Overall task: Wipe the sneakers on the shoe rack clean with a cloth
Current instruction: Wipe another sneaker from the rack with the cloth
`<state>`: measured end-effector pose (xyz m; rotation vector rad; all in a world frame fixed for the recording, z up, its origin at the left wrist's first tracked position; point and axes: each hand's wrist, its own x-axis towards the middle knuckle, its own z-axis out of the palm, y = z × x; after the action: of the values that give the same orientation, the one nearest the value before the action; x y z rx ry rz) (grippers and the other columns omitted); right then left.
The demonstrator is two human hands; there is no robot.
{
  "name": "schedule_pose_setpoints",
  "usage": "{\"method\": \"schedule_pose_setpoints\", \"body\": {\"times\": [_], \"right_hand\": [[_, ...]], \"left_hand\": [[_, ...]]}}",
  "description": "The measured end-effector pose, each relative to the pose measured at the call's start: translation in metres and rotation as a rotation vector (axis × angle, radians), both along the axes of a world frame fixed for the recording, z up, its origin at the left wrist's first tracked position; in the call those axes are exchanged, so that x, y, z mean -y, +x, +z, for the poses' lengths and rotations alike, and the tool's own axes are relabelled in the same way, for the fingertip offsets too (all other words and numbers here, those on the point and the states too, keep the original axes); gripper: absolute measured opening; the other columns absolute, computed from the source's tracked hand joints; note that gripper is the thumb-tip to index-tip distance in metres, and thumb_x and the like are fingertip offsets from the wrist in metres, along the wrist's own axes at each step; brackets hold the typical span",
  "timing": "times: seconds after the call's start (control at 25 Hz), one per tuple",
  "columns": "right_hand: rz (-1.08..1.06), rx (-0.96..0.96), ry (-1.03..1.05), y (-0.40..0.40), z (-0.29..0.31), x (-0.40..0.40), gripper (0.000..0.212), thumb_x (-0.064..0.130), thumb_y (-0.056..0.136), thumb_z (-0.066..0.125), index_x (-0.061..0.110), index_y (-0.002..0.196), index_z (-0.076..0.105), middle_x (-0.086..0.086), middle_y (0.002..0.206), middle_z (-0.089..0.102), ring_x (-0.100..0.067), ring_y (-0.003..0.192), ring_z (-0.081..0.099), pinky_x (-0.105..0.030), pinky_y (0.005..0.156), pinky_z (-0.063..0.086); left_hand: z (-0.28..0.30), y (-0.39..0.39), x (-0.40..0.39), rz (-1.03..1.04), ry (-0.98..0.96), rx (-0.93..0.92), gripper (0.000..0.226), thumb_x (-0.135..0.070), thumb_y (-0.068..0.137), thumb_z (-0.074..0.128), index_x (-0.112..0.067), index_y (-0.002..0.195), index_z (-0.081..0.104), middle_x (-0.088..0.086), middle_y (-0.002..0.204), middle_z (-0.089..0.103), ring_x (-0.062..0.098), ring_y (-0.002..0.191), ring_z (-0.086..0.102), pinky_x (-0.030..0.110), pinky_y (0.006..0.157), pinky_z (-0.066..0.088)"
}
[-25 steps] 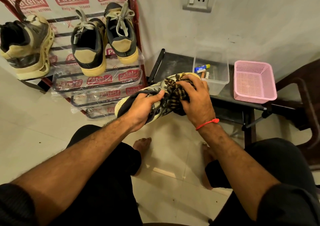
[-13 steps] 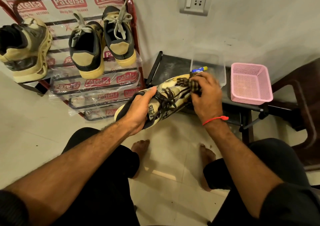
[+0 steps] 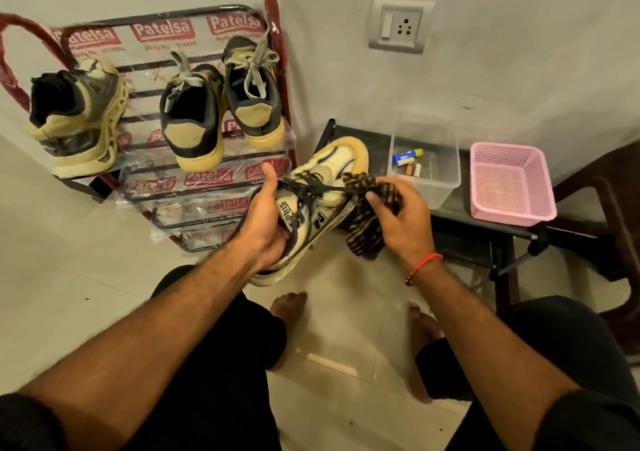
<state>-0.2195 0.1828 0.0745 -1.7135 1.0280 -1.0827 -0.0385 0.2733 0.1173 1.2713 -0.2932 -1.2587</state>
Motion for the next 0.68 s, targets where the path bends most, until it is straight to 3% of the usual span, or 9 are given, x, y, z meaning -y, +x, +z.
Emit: {"method": "schedule_pose_setpoints", "body": {"times": [0.08,0.12,0.2,0.28,0.4,0.52,0.68], "right_hand": [[-0.023,0.480,0.510,0.004,0.012,0.002,0.026,0.015,0.090,0.069,0.008,0.115,0.067,-0.014,0.114,0.070,-0.031,0.111,0.065,-0.052,0.097,0.052],[-0.002,0.664,0.663,0.004,0.018,0.003,0.032,0.015,0.090,0.069,0.004,0.119,0.065,-0.018,0.117,0.069,-0.036,0.112,0.064,-0.054,0.097,0.052],[0.070,0.856,0.805,0.010,0.031,0.001,0.046,0.018,0.088,0.069,-0.001,0.129,0.058,-0.025,0.128,0.062,-0.042,0.117,0.060,-0.059,0.101,0.047],[0.152,0.953,0.883,0.022,0.050,-0.009,0.040,0.020,0.092,0.062,0.001,0.127,0.062,-0.024,0.133,0.059,-0.041,0.120,0.059,-0.061,0.105,0.043],[0.313,1.019,0.956,0.041,0.074,-0.027,0.034,0.017,0.097,0.045,0.005,0.118,0.070,-0.019,0.129,0.064,-0.034,0.111,0.065,-0.052,0.102,0.049],[0.381,1.076,0.976,0.055,0.085,-0.039,0.049,0.011,0.087,0.042,0.006,0.132,0.059,-0.016,0.137,0.059,-0.033,0.124,0.058,-0.045,0.104,0.047],[0.472,1.020,0.941,0.079,0.093,-0.048,0.071,-0.005,0.073,0.038,0.010,0.142,0.050,-0.016,0.140,0.057,-0.035,0.129,0.054,-0.047,0.103,0.048]], "left_hand": [[0.016,0.012,-0.007,0.026,0.011,0.004,0.057,-0.055,0.102,0.047,-0.010,0.135,0.063,0.020,0.124,0.071,0.036,0.116,0.068,0.053,0.100,0.055],[0.024,0.014,-0.010,0.032,0.019,0.040,0.049,-0.046,0.103,0.052,-0.011,0.135,0.063,0.018,0.122,0.072,0.034,0.114,0.070,0.050,0.096,0.057],[0.043,0.017,-0.019,0.079,0.018,0.109,0.035,-0.030,0.103,0.057,-0.008,0.130,0.065,0.016,0.112,0.076,0.029,0.099,0.075,0.040,0.075,0.063],[0.060,0.025,-0.031,0.184,-0.020,0.129,0.028,-0.023,0.103,0.058,-0.007,0.124,0.067,0.018,0.106,0.077,0.029,0.090,0.077,0.038,0.064,0.063],[0.080,0.041,-0.055,0.334,-0.092,0.081,0.032,-0.022,0.100,0.062,-0.004,0.126,0.068,0.021,0.114,0.074,0.033,0.102,0.074,0.044,0.085,0.062],[0.094,0.061,-0.080,0.481,-0.168,0.054,0.036,-0.025,0.098,0.066,-0.004,0.127,0.067,0.020,0.117,0.073,0.033,0.108,0.072,0.050,0.097,0.056],[0.125,0.109,-0.093,0.680,-0.228,0.106,0.040,-0.026,0.096,0.069,-0.006,0.129,0.062,0.018,0.109,0.076,0.032,0.100,0.075,0.050,0.087,0.061]]}}
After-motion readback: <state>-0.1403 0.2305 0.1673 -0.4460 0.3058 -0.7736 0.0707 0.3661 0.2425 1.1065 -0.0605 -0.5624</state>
